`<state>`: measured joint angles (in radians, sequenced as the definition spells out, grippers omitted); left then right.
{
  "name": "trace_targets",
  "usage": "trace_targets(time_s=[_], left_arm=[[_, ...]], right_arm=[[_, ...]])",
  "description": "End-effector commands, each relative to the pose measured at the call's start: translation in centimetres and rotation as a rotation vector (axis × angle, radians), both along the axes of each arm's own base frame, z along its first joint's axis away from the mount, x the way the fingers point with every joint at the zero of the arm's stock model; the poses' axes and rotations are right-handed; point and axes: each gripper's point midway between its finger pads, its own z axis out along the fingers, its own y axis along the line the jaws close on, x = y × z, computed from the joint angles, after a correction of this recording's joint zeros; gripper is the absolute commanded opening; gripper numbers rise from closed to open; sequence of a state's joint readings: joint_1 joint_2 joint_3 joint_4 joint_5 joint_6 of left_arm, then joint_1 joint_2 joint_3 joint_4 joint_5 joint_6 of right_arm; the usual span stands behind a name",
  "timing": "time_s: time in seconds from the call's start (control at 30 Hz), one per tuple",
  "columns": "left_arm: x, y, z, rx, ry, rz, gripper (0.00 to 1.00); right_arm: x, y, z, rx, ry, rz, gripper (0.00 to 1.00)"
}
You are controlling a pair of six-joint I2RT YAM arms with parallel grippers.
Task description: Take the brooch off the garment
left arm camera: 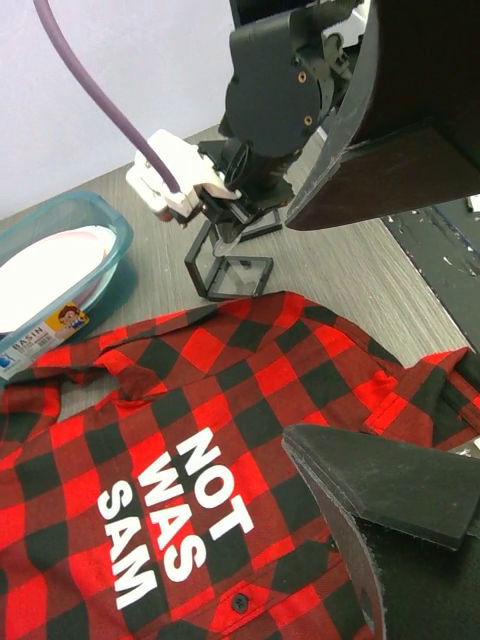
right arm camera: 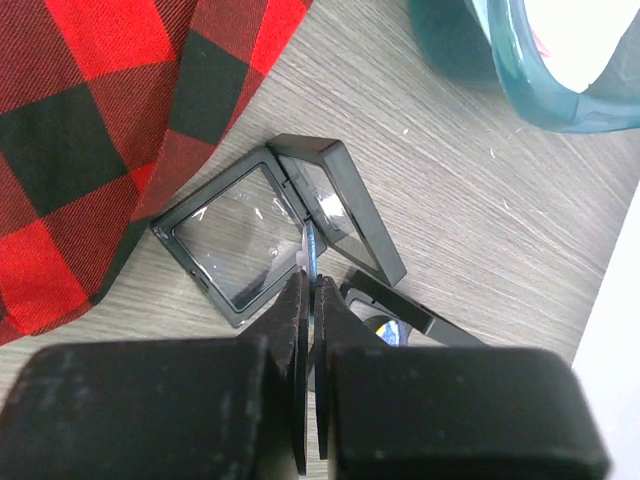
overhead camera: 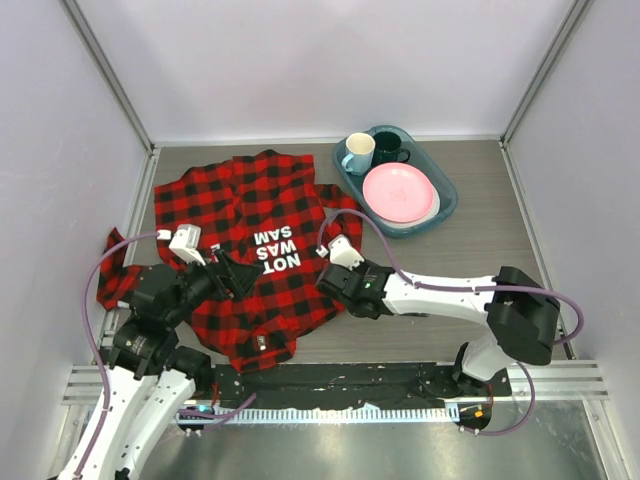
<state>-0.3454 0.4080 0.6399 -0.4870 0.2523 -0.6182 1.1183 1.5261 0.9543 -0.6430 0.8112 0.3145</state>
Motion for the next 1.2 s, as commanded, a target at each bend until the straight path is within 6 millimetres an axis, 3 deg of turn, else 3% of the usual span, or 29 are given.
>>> trace_targets(time_s=[0.0, 0.23, 1.17], left_arm=[[-0.2, -0.5, 1.8, -0.032, -0.081, -0.036, 0.82], [-0.4, -0.5, 2.0, -0.044, -0.095, -0.038, 0.82], [-0.6, -0.9, 2.0, -0.06, -0.101, -0.057, 0.83]], right_arm=[[1.4, 0.8, 0.7, -0.031, -0.069, 0.006, 0.01], [1.7, 1.0, -1.4, -0.105, -0.052, 0.028, 0.01], [2.7, 0.9, -2.2, -0.229, -0.079, 0.062, 0.01]])
